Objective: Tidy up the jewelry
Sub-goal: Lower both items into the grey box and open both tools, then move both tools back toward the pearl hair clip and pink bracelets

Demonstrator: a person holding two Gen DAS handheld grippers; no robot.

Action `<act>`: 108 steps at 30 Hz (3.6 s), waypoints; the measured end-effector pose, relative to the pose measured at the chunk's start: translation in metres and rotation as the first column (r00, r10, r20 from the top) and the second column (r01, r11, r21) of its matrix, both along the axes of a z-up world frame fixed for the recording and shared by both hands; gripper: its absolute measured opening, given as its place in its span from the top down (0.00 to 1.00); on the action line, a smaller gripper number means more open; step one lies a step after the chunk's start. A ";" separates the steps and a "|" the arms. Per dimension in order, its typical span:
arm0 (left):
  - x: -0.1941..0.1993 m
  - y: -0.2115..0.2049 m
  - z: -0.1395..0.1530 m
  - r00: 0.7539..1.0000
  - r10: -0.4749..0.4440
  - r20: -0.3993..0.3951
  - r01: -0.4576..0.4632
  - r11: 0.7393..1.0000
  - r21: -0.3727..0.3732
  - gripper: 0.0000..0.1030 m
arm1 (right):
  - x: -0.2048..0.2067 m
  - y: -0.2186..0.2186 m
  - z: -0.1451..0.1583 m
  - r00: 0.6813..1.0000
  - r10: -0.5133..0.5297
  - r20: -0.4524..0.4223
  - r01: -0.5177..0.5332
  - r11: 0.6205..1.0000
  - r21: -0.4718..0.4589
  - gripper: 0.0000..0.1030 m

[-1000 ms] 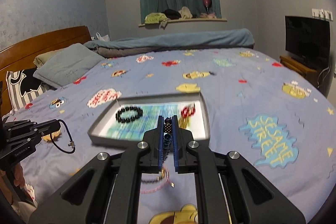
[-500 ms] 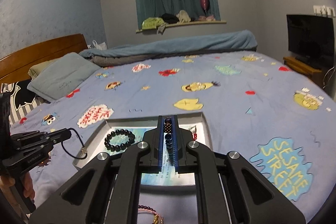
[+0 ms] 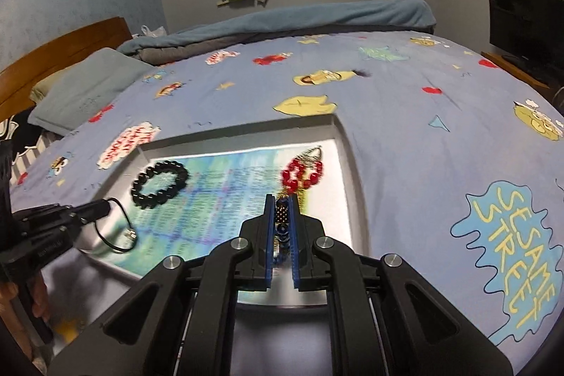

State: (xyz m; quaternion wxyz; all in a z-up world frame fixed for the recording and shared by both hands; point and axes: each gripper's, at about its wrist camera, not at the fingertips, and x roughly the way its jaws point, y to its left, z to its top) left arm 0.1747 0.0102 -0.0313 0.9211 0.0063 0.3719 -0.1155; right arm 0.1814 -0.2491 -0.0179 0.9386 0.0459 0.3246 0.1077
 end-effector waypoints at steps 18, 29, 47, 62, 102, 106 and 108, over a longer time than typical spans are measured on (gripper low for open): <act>0.013 0.007 -0.014 0.998 0.055 -0.029 -0.055 0.998 0.022 0.96 | 0.016 -0.002 -0.015 0.997 -0.080 -0.021 0.079 0.995 -0.065 0.93; 0.014 0.004 -0.017 0.998 0.060 -0.025 -0.059 0.997 0.053 0.96 | 0.017 0.001 -0.018 0.999 -0.046 -0.028 0.044 0.997 -0.063 0.93; 0.013 0.002 -0.016 0.998 0.059 -0.016 -0.058 0.997 0.051 0.93 | 0.013 -0.004 -0.014 0.999 -0.030 -0.015 0.030 0.999 -0.024 0.82; -0.012 -0.001 0.016 0.989 0.082 0.126 -0.090 0.994 0.065 0.23 | -0.011 -0.005 0.015 0.995 -0.020 0.100 0.018 1.000 0.015 0.19; -0.133 0.024 0.028 0.996 0.018 0.090 -0.020 1.000 0.024 0.09 | -0.124 0.008 0.017 0.993 0.073 0.097 -0.064 0.994 -0.090 0.06; -0.141 0.025 0.014 0.998 -0.008 0.061 0.004 0.998 0.063 0.09 | -0.126 0.007 0.004 0.996 0.075 0.057 -0.069 0.993 -0.094 0.06; -0.143 0.025 0.008 0.999 -0.017 0.032 0.015 0.998 0.062 0.09 | -0.126 0.004 0.003 0.996 0.078 0.050 -0.073 0.994 -0.087 0.06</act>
